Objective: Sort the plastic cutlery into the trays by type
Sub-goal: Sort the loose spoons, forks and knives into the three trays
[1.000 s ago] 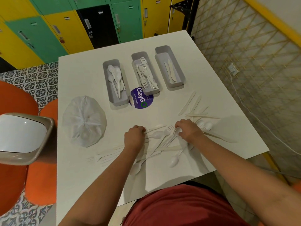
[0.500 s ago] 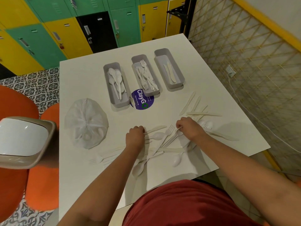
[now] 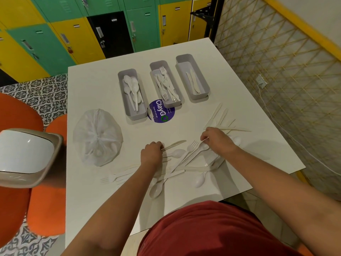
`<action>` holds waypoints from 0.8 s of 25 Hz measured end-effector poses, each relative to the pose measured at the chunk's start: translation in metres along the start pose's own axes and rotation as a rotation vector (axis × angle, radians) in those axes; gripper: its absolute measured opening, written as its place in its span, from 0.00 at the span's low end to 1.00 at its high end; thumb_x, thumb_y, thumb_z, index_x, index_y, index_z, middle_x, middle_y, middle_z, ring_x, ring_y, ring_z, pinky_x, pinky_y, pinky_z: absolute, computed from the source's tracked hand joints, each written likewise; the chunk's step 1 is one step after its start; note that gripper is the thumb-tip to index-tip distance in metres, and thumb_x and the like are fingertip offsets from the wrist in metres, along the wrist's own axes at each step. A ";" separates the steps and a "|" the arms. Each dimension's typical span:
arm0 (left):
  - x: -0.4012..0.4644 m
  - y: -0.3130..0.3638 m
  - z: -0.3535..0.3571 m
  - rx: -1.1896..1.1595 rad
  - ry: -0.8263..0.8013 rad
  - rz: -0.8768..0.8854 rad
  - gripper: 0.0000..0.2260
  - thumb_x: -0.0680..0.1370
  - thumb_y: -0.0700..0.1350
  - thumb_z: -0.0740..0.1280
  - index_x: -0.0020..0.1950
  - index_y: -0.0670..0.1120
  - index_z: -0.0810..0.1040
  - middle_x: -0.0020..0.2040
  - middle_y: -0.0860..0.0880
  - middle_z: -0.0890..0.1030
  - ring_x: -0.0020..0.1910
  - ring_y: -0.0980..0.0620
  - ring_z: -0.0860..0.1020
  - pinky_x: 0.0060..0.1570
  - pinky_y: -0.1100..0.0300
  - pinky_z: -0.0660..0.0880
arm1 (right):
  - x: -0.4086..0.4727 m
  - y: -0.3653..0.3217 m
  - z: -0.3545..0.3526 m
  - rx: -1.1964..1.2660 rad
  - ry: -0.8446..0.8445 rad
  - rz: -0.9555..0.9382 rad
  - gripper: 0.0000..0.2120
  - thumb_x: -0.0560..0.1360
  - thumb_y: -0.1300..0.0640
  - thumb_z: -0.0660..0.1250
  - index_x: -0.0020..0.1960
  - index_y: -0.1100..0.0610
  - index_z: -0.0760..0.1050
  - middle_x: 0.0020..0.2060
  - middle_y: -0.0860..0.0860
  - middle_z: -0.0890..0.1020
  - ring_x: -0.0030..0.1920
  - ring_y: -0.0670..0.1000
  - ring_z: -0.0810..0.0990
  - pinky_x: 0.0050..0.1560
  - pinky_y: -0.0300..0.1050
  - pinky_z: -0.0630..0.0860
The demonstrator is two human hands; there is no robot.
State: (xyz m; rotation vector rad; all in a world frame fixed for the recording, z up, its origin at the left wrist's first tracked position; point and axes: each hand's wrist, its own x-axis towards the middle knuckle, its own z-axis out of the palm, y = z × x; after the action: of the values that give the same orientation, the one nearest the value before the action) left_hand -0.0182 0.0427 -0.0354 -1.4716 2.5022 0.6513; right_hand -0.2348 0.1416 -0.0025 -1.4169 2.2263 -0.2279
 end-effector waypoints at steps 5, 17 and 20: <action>0.002 0.000 -0.002 -0.072 -0.004 -0.034 0.12 0.77 0.37 0.58 0.56 0.45 0.77 0.52 0.44 0.78 0.51 0.44 0.75 0.49 0.54 0.70 | 0.001 -0.004 -0.015 0.171 0.066 0.005 0.09 0.75 0.66 0.64 0.53 0.65 0.80 0.52 0.61 0.79 0.55 0.57 0.78 0.56 0.45 0.72; 0.002 0.004 -0.011 -0.264 0.018 -0.105 0.10 0.76 0.39 0.63 0.57 0.44 0.78 0.53 0.44 0.80 0.50 0.43 0.78 0.49 0.54 0.75 | 0.015 -0.010 -0.028 0.118 0.168 -0.058 0.10 0.77 0.66 0.61 0.52 0.64 0.81 0.52 0.60 0.79 0.52 0.57 0.79 0.53 0.44 0.73; 0.003 0.007 -0.016 -0.394 0.071 -0.121 0.09 0.76 0.38 0.64 0.55 0.43 0.79 0.52 0.44 0.81 0.49 0.45 0.77 0.46 0.57 0.72 | 0.020 -0.009 -0.034 0.185 0.195 -0.029 0.09 0.76 0.66 0.63 0.52 0.65 0.81 0.49 0.60 0.79 0.48 0.55 0.78 0.48 0.39 0.70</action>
State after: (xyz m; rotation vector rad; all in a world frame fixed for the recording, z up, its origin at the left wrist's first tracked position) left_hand -0.0243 0.0358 -0.0205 -1.7843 2.4066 1.1374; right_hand -0.2507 0.1159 0.0245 -1.3783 2.2706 -0.5892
